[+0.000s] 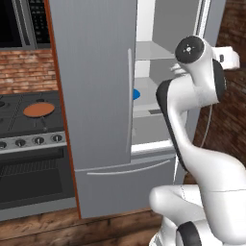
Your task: Retrieve the fish from the fridge and place it on the saucepan with marinade on the stove.
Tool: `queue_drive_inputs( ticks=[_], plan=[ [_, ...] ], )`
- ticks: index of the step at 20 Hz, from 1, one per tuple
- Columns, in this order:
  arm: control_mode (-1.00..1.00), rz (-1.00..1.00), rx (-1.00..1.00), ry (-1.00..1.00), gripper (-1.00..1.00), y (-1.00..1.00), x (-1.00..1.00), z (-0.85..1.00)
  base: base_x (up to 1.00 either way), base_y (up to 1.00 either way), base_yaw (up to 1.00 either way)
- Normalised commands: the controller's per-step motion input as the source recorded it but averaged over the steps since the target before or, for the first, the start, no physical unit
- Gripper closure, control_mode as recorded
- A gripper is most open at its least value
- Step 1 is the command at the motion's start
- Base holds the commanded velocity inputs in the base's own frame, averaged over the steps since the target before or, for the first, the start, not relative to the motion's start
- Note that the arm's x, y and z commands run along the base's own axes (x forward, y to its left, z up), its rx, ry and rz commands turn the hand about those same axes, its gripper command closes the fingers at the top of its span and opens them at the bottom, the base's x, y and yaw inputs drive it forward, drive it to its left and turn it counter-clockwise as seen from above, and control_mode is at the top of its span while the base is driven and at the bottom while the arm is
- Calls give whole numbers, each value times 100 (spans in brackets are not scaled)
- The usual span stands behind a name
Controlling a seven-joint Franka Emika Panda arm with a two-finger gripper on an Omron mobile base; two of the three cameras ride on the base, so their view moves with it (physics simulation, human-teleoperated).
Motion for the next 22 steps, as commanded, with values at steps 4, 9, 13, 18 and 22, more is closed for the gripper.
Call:
queue_drive_inputs(
  ticks=[4,9,13,18,22],
  plan=[
    [-100,-31,-4,-11,-100,28,0,1,0,0,0],
    [-100,-17,-10,-15,-100,10,0,-14,0,0,0],
    [-100,-10,-8,-22,-100,0,6,-31,0,0,0],
    [-100,-7,-1,-27,-100,-1,35,-43,0,0,0],
    [-100,-2,0,-30,-100,-11,47,-47,0,0,0]
  ],
)
